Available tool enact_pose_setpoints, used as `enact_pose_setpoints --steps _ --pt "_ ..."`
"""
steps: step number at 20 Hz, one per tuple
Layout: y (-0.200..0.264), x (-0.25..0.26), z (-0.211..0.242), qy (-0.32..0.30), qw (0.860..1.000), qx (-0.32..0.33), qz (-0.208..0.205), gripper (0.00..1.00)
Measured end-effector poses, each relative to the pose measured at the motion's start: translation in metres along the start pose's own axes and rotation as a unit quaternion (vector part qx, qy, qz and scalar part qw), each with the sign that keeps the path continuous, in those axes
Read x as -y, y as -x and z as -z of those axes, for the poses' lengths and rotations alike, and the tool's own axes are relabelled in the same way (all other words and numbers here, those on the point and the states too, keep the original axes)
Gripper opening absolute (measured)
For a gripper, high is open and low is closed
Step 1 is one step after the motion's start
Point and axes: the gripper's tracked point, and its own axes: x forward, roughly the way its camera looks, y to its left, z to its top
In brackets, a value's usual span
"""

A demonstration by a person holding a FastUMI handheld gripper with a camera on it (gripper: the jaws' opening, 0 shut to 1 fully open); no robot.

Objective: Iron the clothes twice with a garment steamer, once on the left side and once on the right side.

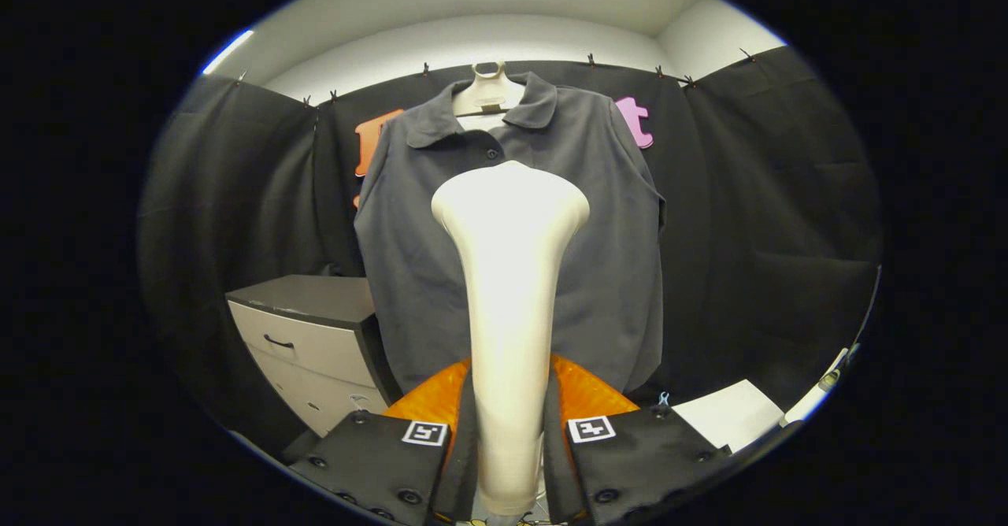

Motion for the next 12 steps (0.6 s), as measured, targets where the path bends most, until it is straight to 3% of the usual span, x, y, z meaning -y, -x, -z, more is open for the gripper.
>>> enact_pose_setpoints --steps 12 --pt "0.025 -0.042 -0.021 0.010 0.999 0.034 -0.018 0.42"
